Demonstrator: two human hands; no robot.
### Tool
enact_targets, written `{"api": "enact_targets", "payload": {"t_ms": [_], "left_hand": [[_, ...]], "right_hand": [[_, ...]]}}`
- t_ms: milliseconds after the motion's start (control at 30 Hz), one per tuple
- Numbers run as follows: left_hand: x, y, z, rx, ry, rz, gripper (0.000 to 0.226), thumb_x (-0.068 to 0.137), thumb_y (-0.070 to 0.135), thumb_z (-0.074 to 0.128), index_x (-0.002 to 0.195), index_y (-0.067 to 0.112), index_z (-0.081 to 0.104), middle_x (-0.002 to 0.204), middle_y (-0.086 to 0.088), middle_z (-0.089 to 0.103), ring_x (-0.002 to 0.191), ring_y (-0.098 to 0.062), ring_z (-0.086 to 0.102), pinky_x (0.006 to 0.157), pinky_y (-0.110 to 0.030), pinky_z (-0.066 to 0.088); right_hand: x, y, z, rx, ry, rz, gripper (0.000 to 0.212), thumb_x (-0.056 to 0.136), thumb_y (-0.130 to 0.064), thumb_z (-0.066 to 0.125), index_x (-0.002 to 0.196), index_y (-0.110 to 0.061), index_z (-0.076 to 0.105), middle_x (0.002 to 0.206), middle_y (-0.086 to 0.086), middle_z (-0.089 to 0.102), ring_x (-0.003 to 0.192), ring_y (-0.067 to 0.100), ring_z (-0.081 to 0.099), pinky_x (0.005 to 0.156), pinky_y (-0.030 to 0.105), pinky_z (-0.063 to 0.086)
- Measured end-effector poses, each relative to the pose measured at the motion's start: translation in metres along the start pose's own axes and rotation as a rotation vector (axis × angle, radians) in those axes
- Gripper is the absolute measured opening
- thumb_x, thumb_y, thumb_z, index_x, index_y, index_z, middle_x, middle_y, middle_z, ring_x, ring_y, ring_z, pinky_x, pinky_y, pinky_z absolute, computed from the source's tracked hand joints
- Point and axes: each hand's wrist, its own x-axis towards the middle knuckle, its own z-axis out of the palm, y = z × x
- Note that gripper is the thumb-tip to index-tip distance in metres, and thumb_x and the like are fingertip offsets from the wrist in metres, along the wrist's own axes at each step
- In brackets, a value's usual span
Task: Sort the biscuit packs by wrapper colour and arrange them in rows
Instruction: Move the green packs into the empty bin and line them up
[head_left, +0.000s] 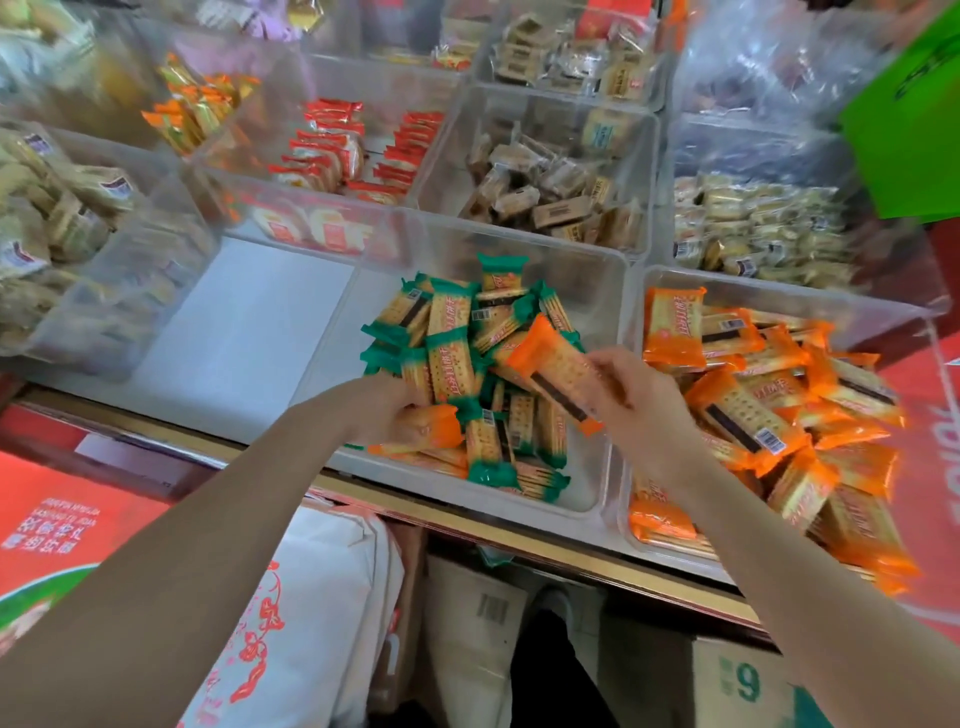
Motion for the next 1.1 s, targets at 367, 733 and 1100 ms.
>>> {"api": "enact_targets", "payload": {"t_ms": [367, 733, 1100], "left_hand": [[0.014, 0.154, -0.032, -0.511, 0.363, 0.187, 0.049, 0.090, 0.037, 0.055, 0.136, 0.031, 0.037, 0.109, 0.014, 0.048, 0.104, -0.003, 0.049, 0.075, -0.015, 0.037], [0.067, 0.226, 0.008, 0.116, 0.362, 0.439, 0.044, 0.089, 0.038, 0.056, 0.126, 0.014, 0.056, 0.123, -0.005, 0.057, 0.111, -0.024, 0.052, 0.092, -0.039, 0.045], [0.073, 0.204, -0.007, -0.130, 0.655, 0.201, 0.039, 0.089, 0.032, 0.039, 0.112, 0.011, 0.063, 0.104, -0.002, 0.065, 0.088, -0.020, 0.064, 0.062, -0.027, 0.051]], "right_hand": [[0.005, 0.116, -0.094, -0.162, 0.049, 0.184, 0.022, 0.086, -0.011, 0.056, 0.103, -0.020, 0.068, 0.095, -0.001, 0.067, 0.088, 0.023, 0.058, 0.070, 0.026, 0.041], [0.032, 0.134, -0.105, -0.502, 0.113, -0.324, 0.040, 0.078, -0.010, 0.068, 0.118, -0.009, 0.060, 0.120, 0.013, 0.056, 0.109, 0.038, 0.052, 0.086, 0.051, 0.047], [0.103, 0.115, -0.087, -0.975, -0.277, -0.576, 0.079, 0.087, -0.038, 0.059, 0.148, -0.022, 0.011, 0.153, 0.005, 0.019, 0.138, 0.027, 0.019, 0.110, 0.038, 0.024]]}}
